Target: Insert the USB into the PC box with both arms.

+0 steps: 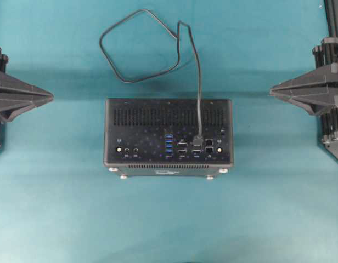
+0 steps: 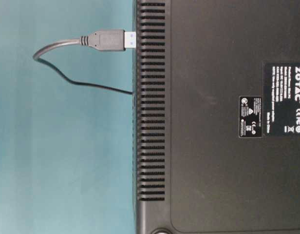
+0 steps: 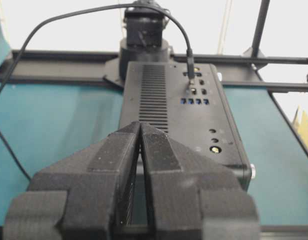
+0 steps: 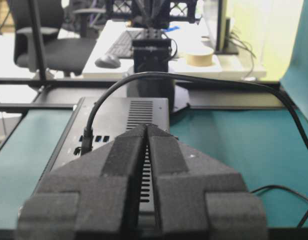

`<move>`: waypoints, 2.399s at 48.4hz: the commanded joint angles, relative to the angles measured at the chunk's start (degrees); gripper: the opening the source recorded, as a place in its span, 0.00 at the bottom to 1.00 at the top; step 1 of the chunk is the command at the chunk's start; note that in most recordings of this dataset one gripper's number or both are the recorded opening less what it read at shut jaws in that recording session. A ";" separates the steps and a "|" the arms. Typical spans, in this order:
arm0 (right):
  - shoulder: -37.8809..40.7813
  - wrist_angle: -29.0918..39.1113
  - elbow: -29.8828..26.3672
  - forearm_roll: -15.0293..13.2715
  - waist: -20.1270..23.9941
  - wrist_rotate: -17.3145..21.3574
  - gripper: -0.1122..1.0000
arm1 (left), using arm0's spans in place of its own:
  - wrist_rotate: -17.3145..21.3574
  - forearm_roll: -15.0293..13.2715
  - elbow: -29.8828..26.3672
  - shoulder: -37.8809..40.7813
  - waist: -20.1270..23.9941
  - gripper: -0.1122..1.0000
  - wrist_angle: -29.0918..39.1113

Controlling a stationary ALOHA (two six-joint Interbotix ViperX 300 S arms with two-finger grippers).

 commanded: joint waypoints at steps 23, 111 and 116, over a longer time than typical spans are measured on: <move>-4.04 13.97 -3.78 4.04 -0.62 16.00 0.11 | -4.75 0.70 -11.69 1.49 0.18 0.10 21.27; 40.34 69.87 -52.03 0.62 7.73 13.80 0.82 | -0.88 0.70 -14.85 5.89 -1.67 0.10 27.69; 41.40 69.70 -52.21 0.62 7.73 11.95 0.82 | -1.23 0.70 -14.15 5.10 -1.76 0.10 27.77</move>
